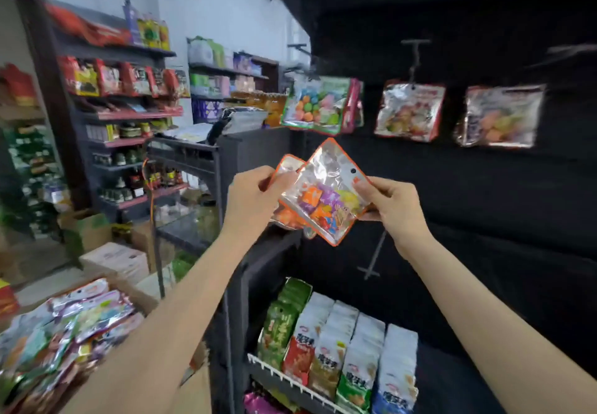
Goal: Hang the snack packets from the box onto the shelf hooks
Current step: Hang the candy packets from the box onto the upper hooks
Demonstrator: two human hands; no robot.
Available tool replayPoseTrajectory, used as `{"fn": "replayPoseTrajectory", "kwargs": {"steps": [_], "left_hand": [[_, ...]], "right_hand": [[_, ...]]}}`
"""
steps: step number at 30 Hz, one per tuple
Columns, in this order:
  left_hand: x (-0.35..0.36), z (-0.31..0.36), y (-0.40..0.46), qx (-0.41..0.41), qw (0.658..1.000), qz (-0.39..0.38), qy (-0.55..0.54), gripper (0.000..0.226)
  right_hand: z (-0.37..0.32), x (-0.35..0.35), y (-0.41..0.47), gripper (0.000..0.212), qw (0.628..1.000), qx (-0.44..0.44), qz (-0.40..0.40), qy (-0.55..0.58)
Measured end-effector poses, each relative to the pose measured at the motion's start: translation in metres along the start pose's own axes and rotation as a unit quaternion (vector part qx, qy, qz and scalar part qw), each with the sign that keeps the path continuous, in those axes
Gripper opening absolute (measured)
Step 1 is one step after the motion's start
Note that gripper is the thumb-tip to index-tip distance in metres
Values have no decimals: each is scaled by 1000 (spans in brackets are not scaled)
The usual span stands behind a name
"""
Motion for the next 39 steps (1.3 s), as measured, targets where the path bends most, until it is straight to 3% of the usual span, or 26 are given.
{"fn": "replayPoseTrajectory", "kwargs": {"steps": [4, 9, 15, 22, 39], "left_hand": [[64, 55, 5, 1, 999, 40, -35, 50], [119, 119, 6, 96, 983, 76, 135, 34], [151, 179, 18, 215, 911, 93, 340, 35], [161, 201, 21, 262, 894, 99, 349, 35], [179, 205, 22, 271, 892, 83, 351, 33]], "right_hand": [[-32, -98, 24, 5, 995, -57, 65, -39], [-68, -174, 47, 20, 979, -127, 134, -85], [-97, -207, 65, 9, 958, -184, 201, -87], [-105, -218, 61, 11, 933, -228, 251, -120], [-119, -216, 54, 11, 887, -293, 254, -251]]}}
Point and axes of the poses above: each hand's wrist, its own y-axis towards the middle knuckle, its own x-axis out of the palm, z = x × y, the point moved 6 cm from there along y, towards the middle knuckle, and after that the axes turned 7 degrees about z, right-handed, at the moved point
